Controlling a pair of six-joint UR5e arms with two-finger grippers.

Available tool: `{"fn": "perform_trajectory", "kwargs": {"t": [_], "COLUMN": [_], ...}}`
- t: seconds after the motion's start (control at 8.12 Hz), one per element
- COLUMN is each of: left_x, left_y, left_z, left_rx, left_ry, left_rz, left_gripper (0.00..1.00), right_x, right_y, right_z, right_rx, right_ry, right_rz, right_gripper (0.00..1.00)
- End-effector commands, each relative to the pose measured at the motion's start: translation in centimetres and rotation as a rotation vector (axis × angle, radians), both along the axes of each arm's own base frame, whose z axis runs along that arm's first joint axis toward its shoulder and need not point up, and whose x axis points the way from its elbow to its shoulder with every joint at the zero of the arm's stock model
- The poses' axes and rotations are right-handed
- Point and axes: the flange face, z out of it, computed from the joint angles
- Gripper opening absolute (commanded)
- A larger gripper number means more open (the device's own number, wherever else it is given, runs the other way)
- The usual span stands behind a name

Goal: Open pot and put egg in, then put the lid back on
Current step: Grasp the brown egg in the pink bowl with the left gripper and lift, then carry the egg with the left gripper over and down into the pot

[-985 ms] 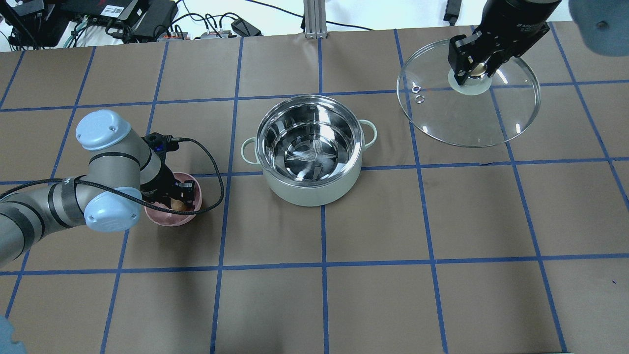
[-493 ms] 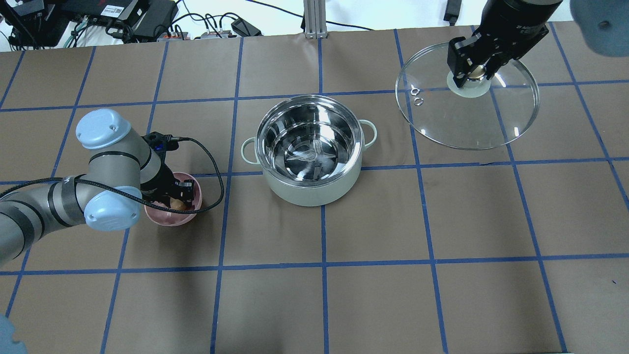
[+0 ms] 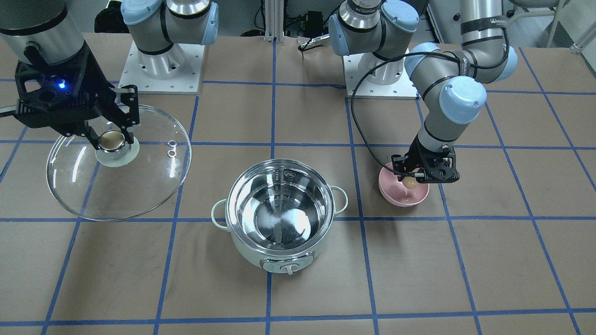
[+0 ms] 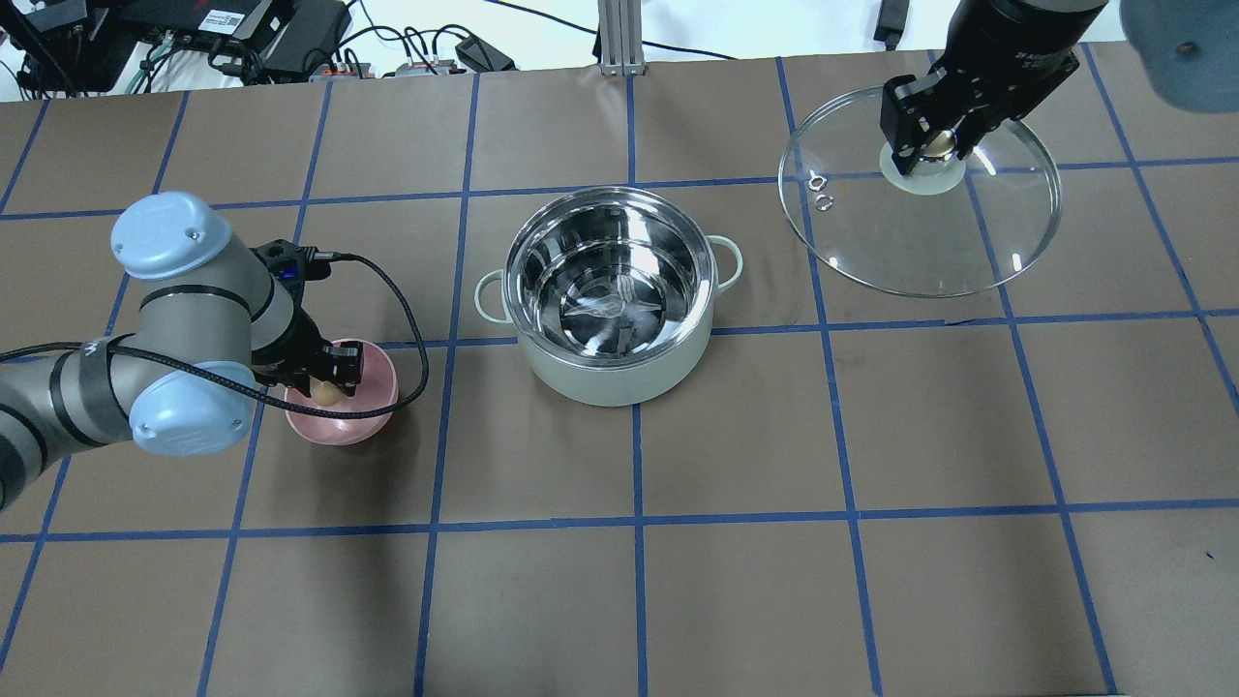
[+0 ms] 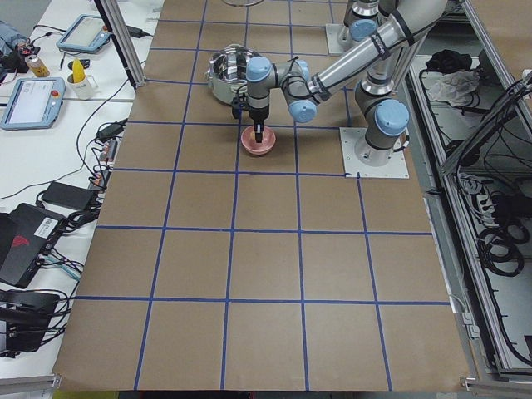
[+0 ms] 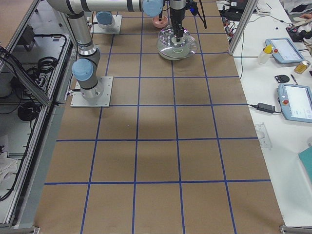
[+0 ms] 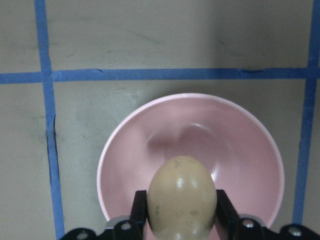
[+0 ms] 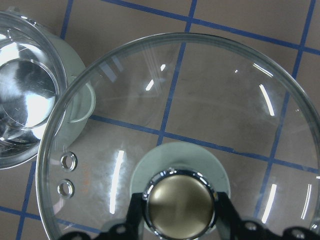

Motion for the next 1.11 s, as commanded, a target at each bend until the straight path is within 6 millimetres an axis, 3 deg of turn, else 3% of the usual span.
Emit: {"fn": "perform_trajectory", "kwargs": {"t": [0.0, 0.12, 0.25, 0.49, 0.62, 0.86, 0.99], "left_x": [-0.7, -1.5, -3.7, -11.3, -14.9, -21.6, -24.8], "left_y": [-0.8, -2.5, -4.3, -7.8, -8.6, -9.2, -9.3], "left_z": [5.9, 9.3, 13.1, 16.9, 17.6, 16.7, 15.3], "left_rx": [-0.022, -0.026, -0.030, -0.046, -0.064, -0.098, -0.125], "left_ry": [-0.003, -0.001, 0.010, 0.025, 0.037, 0.055, 0.069], "left_rz": [0.018, 0.008, 0.065, 0.117, 0.150, 0.165, 0.177], "left_gripper": [0.21, 0.20, 0.20, 0.21, 0.20, 0.17, 0.17], "right_x": [0.0, 0.0, 0.0, 0.0, 0.0, 0.0, 0.0], "right_y": [0.0, 0.0, 0.0, 0.0, 0.0, 0.0, 0.0], "right_z": [-0.4, -0.4, -0.5, -0.5, -0.6, -0.6, -0.6], "right_rx": [0.006, 0.006, 0.009, 0.009, 0.011, 0.011, 0.011], "right_ry": [-0.001, -0.002, -0.001, -0.001, -0.001, -0.001, -0.001], "right_rz": [0.000, 0.000, 0.002, 0.002, 0.002, 0.003, 0.003], "right_gripper": [0.00, 0.00, 0.00, 0.00, 0.00, 0.00, 0.00]}}
